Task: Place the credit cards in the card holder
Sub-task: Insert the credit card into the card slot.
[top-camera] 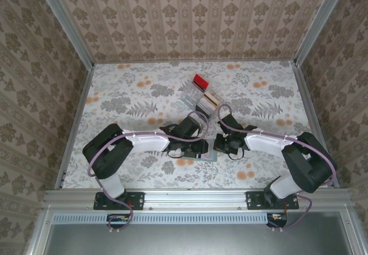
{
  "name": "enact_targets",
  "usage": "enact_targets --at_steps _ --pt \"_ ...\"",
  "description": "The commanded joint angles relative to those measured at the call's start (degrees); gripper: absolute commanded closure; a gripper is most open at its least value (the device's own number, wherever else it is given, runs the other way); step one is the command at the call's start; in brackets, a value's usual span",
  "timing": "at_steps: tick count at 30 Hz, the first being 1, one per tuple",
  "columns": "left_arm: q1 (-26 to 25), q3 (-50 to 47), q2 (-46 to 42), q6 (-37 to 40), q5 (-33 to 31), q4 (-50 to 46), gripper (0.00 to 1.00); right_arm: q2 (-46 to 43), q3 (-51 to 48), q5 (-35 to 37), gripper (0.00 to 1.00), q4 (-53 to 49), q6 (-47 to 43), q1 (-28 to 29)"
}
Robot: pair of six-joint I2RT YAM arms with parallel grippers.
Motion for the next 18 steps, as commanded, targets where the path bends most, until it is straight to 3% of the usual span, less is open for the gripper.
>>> enact_targets --at_steps 1,9,18 --pt "-0.6 0.5 -0.9 0.8 -1.6 -2.4 0.6 2.4 -2.7 -0.1 0.85 -0.6 1.3 0.3" --pt "-0.5 -0.3 -6.1 2.7 -5.1 -3.9 0.5 2.5 -2.5 0.4 0.85 -0.8 1.2 0.3" --pt "-0.4 1.4 -2.3 2.6 -4.5 -5.2 0.5 2.8 -2.6 0.4 0.85 -0.6 1.2 0.3"
